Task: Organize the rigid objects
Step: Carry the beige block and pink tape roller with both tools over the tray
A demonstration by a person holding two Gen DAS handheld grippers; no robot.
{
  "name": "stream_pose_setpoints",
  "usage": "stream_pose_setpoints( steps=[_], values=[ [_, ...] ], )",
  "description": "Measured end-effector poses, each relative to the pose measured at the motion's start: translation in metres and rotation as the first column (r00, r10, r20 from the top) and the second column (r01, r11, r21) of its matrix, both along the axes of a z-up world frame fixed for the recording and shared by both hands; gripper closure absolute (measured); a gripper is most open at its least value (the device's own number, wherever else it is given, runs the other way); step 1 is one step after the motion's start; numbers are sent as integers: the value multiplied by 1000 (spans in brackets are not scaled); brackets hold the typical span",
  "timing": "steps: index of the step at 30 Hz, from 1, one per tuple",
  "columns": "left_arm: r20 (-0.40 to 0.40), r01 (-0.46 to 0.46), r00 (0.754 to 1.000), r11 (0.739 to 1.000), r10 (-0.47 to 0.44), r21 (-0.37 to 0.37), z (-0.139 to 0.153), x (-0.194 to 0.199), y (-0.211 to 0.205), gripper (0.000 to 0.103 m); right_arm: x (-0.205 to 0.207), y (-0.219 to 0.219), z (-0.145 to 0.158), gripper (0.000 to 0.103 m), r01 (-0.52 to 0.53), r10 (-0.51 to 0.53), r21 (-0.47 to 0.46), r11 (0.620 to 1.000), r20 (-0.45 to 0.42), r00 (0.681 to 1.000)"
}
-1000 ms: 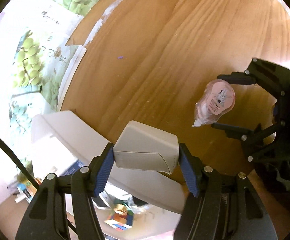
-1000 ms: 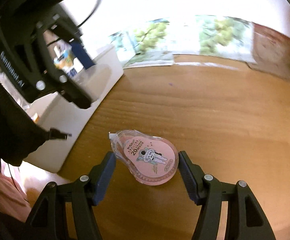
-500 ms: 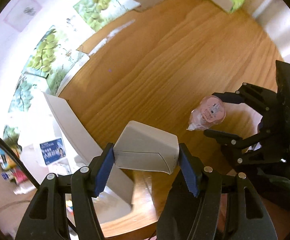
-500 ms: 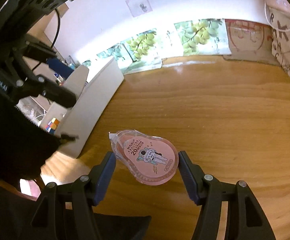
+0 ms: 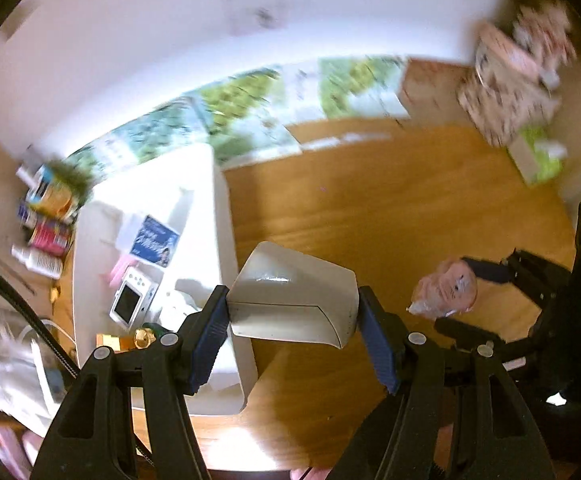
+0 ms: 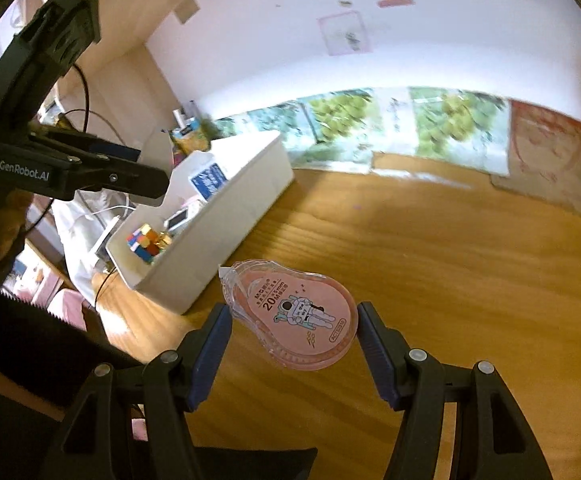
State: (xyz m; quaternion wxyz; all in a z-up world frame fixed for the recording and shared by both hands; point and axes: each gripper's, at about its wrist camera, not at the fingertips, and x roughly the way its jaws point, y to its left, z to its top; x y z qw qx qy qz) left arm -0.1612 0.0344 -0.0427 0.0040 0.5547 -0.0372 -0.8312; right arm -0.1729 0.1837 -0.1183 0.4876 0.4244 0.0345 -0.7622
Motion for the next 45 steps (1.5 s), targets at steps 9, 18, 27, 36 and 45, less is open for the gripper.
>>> stream_pose_setpoints(
  steps=[9, 18, 27, 36, 45],
  values=[
    [-118, -192, 971, 970, 210, 149, 9, 31, -68, 37, 4, -39, 23, 39, -29, 27, -55, 998, -33, 999],
    [-209, -216, 941, 948, 267, 234, 8, 56, -135, 37, 24, -89, 42, 39, 26, -31, -102, 994, -47, 998],
    [-297, -198, 911, 935, 287, 295, 10, 68, -201, 37, 48, -143, 52, 39, 102, -110, -142, 985, -56, 992],
    [-286, -230, 901, 920, 325, 318, -7, 60, -251, 37, 72, -201, 39, 39, 111, -122, -121, 986, -84, 989],
    [-271, -271, 897, 918, 350, 289, -22, 44, -272, 36, 83, -241, 23, 38, 113, -123, -78, 991, -140, 982]
  ],
)
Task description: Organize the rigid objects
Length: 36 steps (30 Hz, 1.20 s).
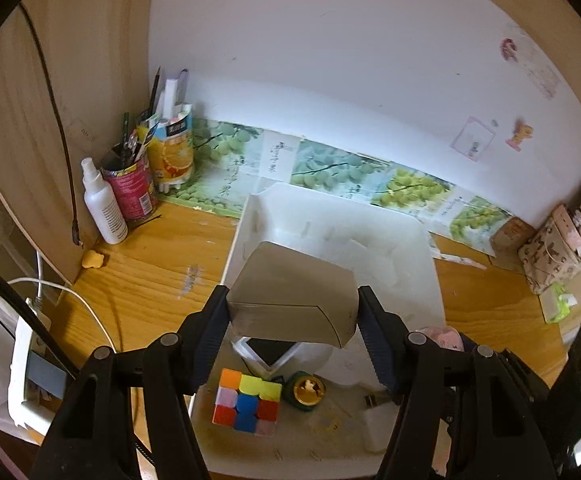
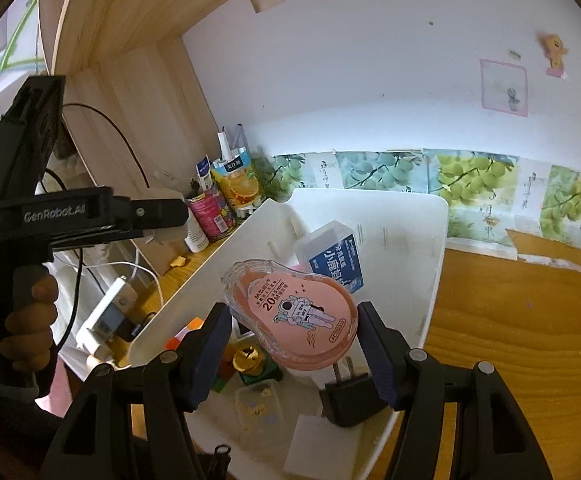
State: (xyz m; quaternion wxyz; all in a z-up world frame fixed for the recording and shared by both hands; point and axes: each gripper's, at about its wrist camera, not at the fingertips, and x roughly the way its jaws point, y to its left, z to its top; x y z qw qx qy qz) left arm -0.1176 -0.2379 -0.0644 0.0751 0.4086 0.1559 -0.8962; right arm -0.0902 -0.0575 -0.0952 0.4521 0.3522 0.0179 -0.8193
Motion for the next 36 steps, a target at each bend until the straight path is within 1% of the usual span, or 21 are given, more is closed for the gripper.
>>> stream_pose_setpoints(
  steps=[4, 11, 12, 13, 14, 15, 18, 20, 26, 28, 31, 32, 33, 34, 36],
  values=[
    [15, -38, 999, 999, 38, 0, -5, -3, -3, 36, 0, -9, -6, 38, 17, -17, 24, 1000, 1, 1000],
    [13, -49, 999, 999, 49, -18, -5, 1, 7, 36, 3, -11, -8, 38, 2, -2, 30, 1000, 7, 1000],
    [19, -53, 998, 998, 53, -22, -5, 1, 8, 36, 2, -11, -9, 36, 0, -1, 34, 999, 11, 1000],
    [24, -50, 998, 998, 51, -25, -5, 1, 10, 33, 1, -12, -9, 31, 0, 0, 36, 999, 16, 1000],
    [28, -54, 998, 998, 55, -35, -3, 2, 12, 29, 1, -11, -10, 19, 0, -1, 36, 999, 22, 1000],
    [27, -63, 998, 997, 64, -48, -1, 5, 14, 20, 1, -10, -9, 19, 6, -7, 32, 999, 25, 1000],
    [-3, -84, 996, 994, 84, -68, 9, 16, 20, 18, 4, -4, -5, 19, 5, -6, 15, 1000, 24, 1000],
    [-8, -99, 995, 992, 99, -75, 13, 22, 24, 15, 6, 1, -1, 19, 6, -7, 13, 1000, 16, 1000],
    [-18, -115, 993, 991, 114, -63, 22, 42, 48, 15, 13, 20, 8, 17, 1, -1, 22, 1000, 13, 1000],
    [-24, -120, 993, 992, 119, -47, 25, 48, 59, 15, 15, 31, 12, 16, 3, -3, 34, 999, 9, 1000],
    [-21, -122, 992, 992, 121, -38, 28, 56, 82, 15, 18, 48, 14, 14, -5, 3, 67, 998, 28, 1000],
    [-19, -122, 992, 992, 121, -35, 29, 58, 87, 15, 18, 53, 14, 11, -7, 5, 77, 997, 34, 999],
    [-15, -121, 993, 992, 121, -29, 29, 60, 97, 15, 19, 61, 14, 3, -9, 5, 91, 996, 41, 999],
    [-12, -120, 993, 992, 120, -24, 29, 63, 104, 15, 19, 69, 14, 0, -7, 2, 105, 994, 46, 999],
    [-5, -121, 993, 993, 121, -13, 27, 70, 122, 15, 20, 89, 15, 0, 1, -8, 125, 992, 53, 999]
  ],
)
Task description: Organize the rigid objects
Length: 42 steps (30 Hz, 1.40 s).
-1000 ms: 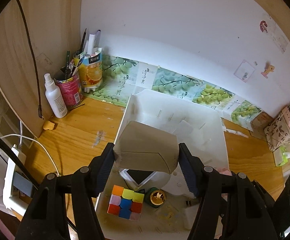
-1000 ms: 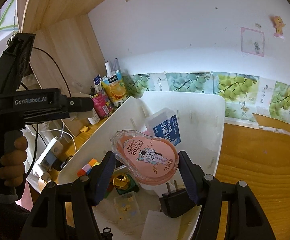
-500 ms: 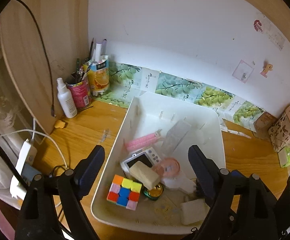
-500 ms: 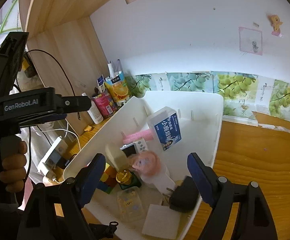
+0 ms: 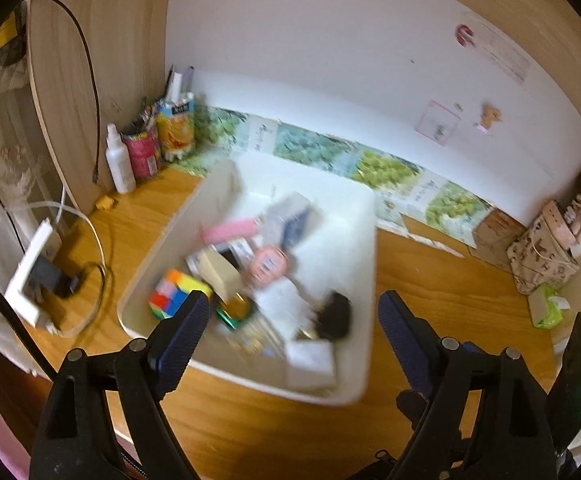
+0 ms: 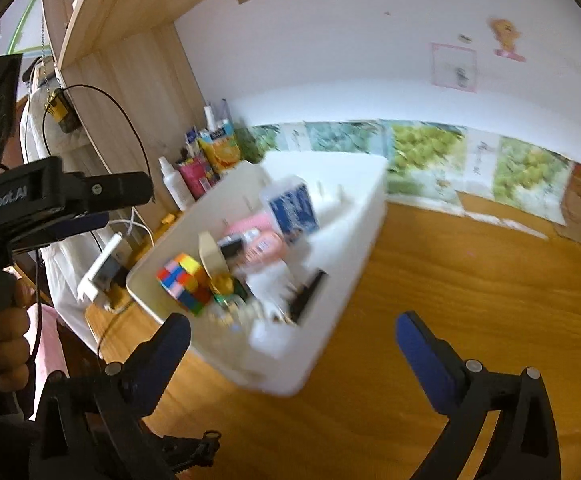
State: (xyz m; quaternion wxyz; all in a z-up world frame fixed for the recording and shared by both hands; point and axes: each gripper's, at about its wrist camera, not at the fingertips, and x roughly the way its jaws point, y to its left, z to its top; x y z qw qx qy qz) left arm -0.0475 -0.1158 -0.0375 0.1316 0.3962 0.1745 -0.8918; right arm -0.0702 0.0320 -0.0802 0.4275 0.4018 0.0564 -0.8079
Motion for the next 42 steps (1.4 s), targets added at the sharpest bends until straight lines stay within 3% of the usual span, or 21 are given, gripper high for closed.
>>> stream_pose_setpoints(
  steps=[7, 12, 18, 22, 28, 38, 42],
  values=[
    [40, 0, 999, 1000, 0, 12, -14, 20, 57, 15, -2, 69, -6, 0, 37, -41, 86, 996, 44, 998],
    [106, 20, 994, 999, -25, 46, -24, 25, 86, 15, -6, 118, -17, 0, 98, -117, 141, 985, 131, 985],
    [102, 51, 993, 997, -57, 66, -14, 24, 104, 15, -8, 150, -7, 0, 129, -156, 165, 978, 162, 974],
    [87, 86, 992, 995, -91, 56, 1, 25, 112, 15, -10, 159, 8, 0, 155, -181, 164, 974, 157, 971],
    [53, 100, 994, 994, -98, -50, 29, 32, 118, 15, -7, 166, 44, 0, 157, -173, 112, 981, 149, 974],
    [-16, 130, 991, 988, -132, -80, 54, 40, 106, 15, 17, 161, 80, 0, 235, -240, 55, 970, 106, 965],
    [-11, 110, 994, 988, -111, -109, 53, 41, 97, 5, 24, 157, 86, 0, 287, -290, 43, 957, 77, 954]
  ],
)
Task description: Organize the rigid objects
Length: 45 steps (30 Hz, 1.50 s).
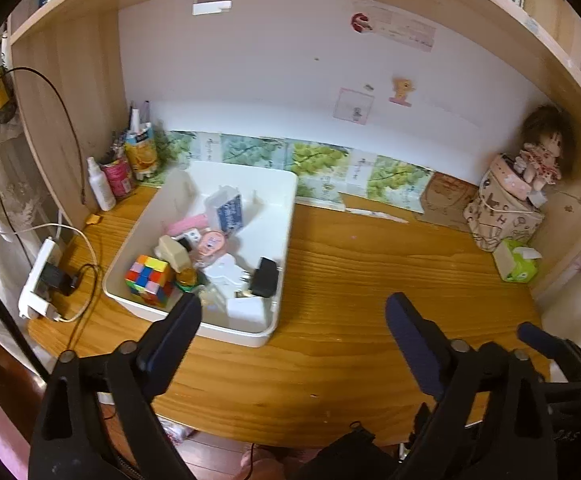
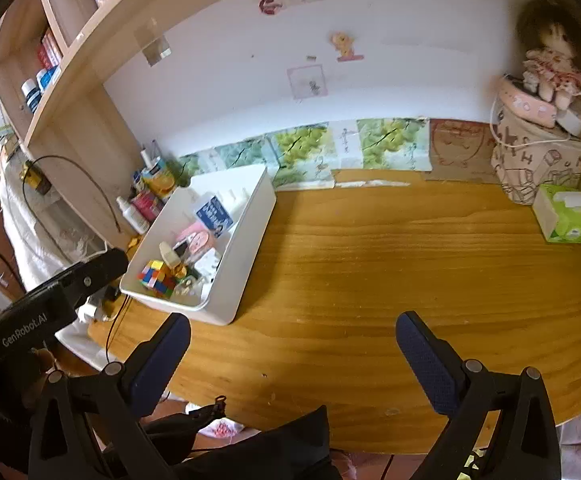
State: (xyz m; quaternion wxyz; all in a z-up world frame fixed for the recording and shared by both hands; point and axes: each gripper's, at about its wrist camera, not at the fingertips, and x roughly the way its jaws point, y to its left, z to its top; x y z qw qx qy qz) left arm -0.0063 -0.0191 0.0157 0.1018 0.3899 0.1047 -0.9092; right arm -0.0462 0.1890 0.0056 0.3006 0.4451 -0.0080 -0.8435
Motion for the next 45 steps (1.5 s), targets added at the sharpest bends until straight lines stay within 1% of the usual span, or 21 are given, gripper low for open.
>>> stream_pose_setpoints(
  steps=[1, 4, 11, 15, 20, 23, 29, 38, 45],
  values=[
    [-3, -2, 1000, 1000, 2, -11, 0, 0, -2, 3, 2, -1, 1, 0, 16, -16, 2, 1000, -11, 1000],
    [-6, 4, 1000, 999, -4, -45, 1, 0, -3, 1, 5, -5, 5, 0, 52, -51, 4, 999, -42, 998],
    [-5, 30, 1000, 992, -31, -121, -4, -4, 0, 1, 8, -13, 3, 0, 70, -70, 4, 998, -59, 996],
    [-58, 6, 998, 988, -15, -156, 0, -3, -1, 1, 5, -15, -1, 0, 106, -105, 4, 994, -62, 993],
    [-95, 24, 994, 980, -43, -196, 5, -7, 6, 1, 3, -17, -2, 0, 116, -115, 11, 993, -84, 990],
    [-105, 31, 993, 979, -53, -202, 6, -12, 7, 1, 0, -15, -1, 0, 133, -131, 13, 991, -92, 987],
    [-102, 46, 992, 977, -69, -209, 5, -17, 13, 1, -9, -10, -6, 0, 170, -168, 25, 985, -75, 983],
    [-90, 40, 994, 978, -60, -206, 3, -19, 15, 1, -16, -12, -14, 0, 151, -149, 48, 987, -32, 988],
    [-93, 34, 994, 978, -55, -207, 3, -19, 15, 1, -18, -16, -16, 0, 135, -134, 57, 989, -20, 991]
  ],
)
